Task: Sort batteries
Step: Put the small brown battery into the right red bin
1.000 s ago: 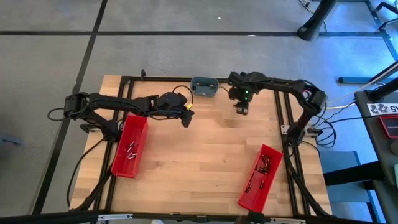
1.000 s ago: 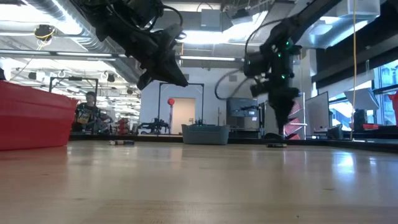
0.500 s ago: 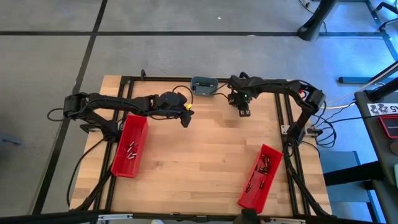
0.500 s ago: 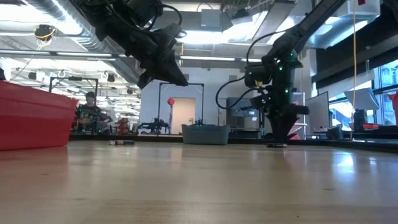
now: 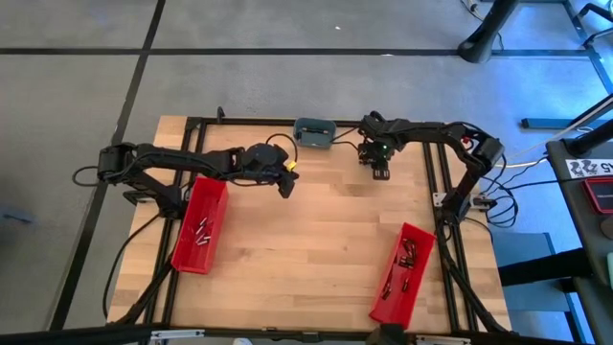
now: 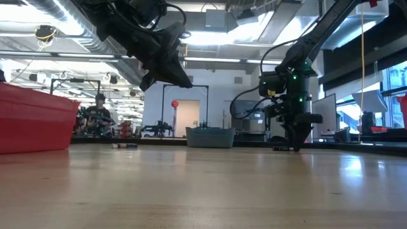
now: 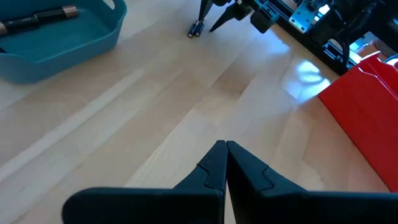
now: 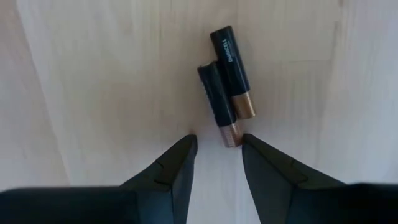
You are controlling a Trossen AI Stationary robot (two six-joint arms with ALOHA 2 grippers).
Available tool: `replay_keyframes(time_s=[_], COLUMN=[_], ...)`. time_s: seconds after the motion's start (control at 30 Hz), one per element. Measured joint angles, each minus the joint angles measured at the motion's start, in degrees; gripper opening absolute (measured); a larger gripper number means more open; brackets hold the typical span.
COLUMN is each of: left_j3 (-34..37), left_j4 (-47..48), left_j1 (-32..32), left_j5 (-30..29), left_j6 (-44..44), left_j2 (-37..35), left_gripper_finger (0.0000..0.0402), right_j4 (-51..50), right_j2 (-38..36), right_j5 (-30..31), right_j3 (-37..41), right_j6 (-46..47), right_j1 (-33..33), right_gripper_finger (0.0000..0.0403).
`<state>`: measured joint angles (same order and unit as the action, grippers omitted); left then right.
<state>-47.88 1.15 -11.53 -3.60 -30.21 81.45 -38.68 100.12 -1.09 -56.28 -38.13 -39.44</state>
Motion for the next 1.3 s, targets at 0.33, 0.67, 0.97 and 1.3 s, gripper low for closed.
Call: replay_keyframes(time_s=[0.33,0.67,0.97,1.3], left_j3=[0.00,0.00,0.00,0.00], left_j4=[-0.05,-0.11,-0.11,-0.09], left_j1=[2.11,2.43,2.41,2.41], left_j5=[0.00,-0.02,-0.24,-0.26], left_j6=[-1.36,-1.51,-1.34,-1.32], left_j2=[0.02,0.02,0.02,0.02], left_gripper_finger=[0.0001,0.0001,0.0001,0.0001], right_j4=[-3.24,-11.02,-8.60,-4.02], right_j2=[-0.37,-0.55,-0.53,-0.13], right_j5=[-1.18,-1.11,-2.55,-3.12], right_j3=[0.31,-3.90,-3.42,-3.29], right_j6=[0.13,1.49,3.41,5.24], right_j1=[0.08,0.13,1.03,6.94], right_gripper_finger=[0.0140,0.0140,0.0140,0.0140])
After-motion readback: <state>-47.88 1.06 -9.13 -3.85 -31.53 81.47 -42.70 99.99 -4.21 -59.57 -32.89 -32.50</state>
